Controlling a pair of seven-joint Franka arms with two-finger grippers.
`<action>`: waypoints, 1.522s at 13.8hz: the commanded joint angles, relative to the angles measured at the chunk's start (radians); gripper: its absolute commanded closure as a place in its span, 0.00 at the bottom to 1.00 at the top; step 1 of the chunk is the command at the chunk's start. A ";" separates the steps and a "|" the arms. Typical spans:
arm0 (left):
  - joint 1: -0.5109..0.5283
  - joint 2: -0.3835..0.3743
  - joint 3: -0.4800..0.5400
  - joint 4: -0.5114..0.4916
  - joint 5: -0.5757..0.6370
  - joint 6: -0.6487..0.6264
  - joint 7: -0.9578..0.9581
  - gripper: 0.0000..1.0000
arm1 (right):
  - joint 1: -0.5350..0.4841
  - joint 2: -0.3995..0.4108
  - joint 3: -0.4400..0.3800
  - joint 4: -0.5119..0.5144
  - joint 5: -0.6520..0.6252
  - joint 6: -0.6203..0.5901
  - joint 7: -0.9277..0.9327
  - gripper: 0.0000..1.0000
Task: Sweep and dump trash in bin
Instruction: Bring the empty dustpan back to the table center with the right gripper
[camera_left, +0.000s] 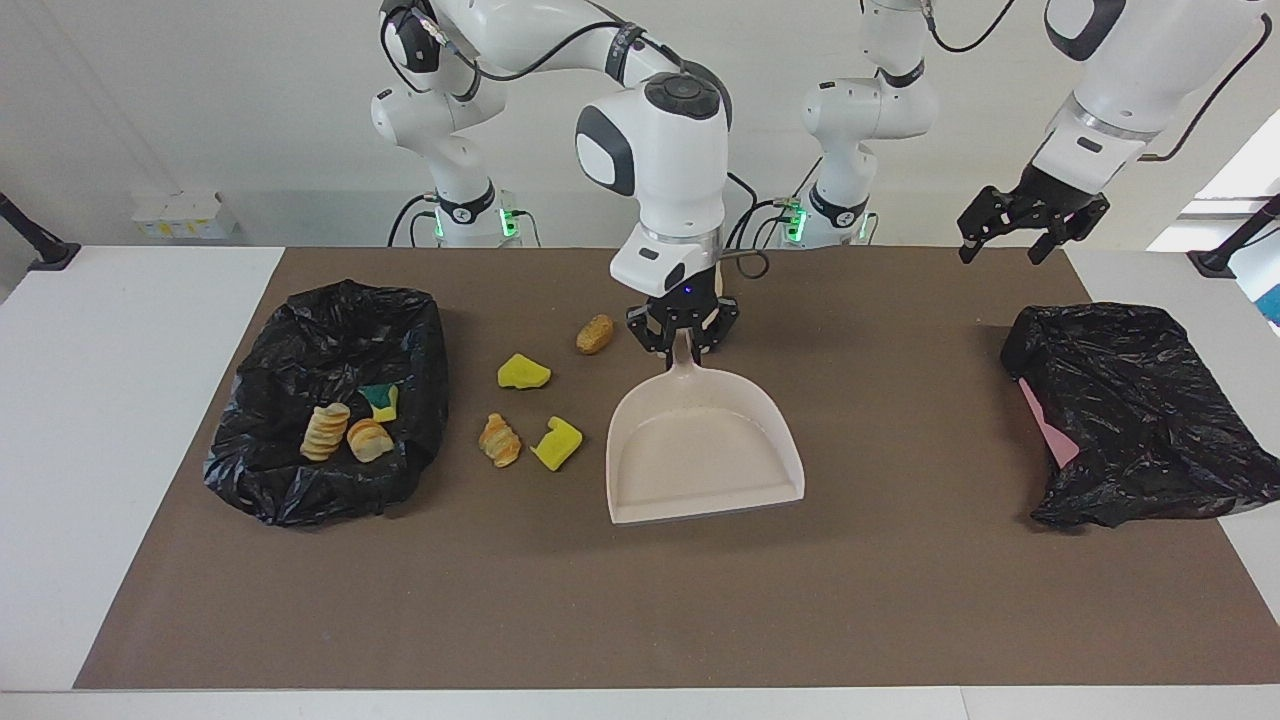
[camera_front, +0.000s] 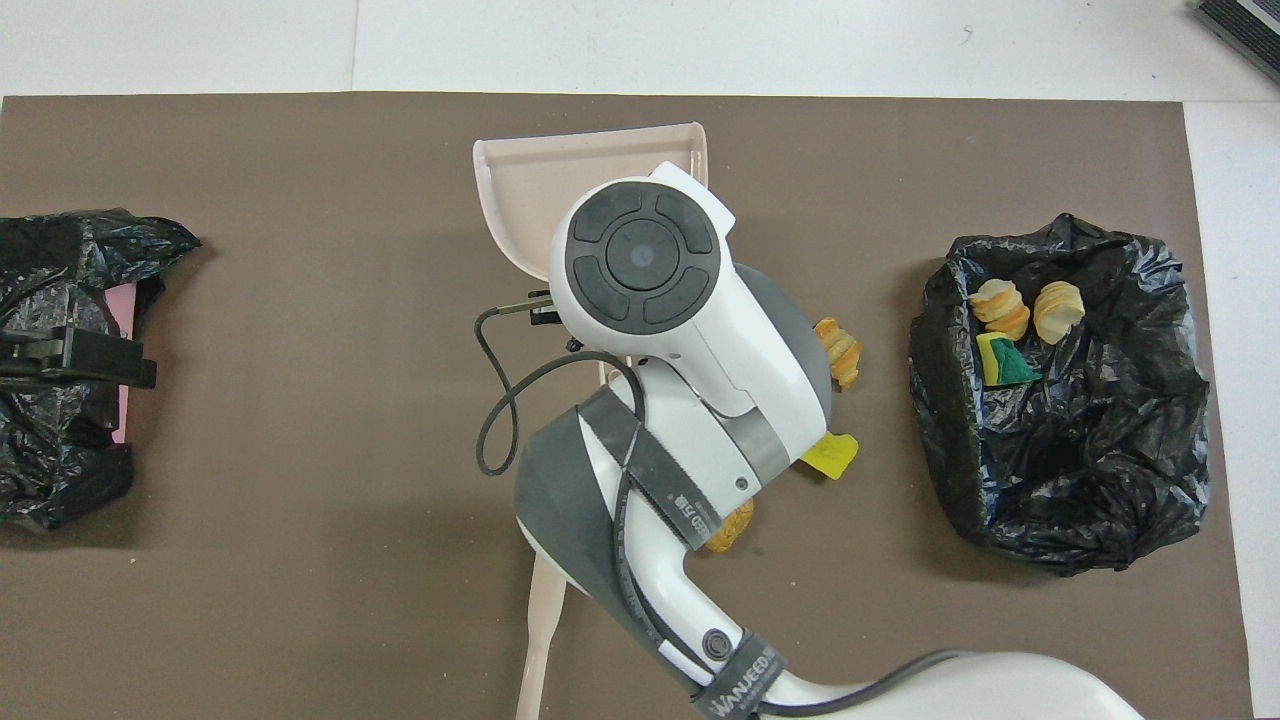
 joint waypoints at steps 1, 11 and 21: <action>0.002 -0.023 0.000 -0.024 -0.004 0.015 -0.003 0.00 | 0.036 0.030 -0.002 -0.023 0.061 0.076 0.043 1.00; 0.002 -0.023 0.000 -0.024 -0.004 0.015 -0.003 0.00 | 0.173 0.101 -0.005 -0.204 -0.058 0.267 0.368 1.00; 0.004 -0.023 0.000 -0.024 -0.001 0.015 -0.003 0.00 | 0.141 0.090 -0.002 -0.231 -0.034 0.297 0.361 0.10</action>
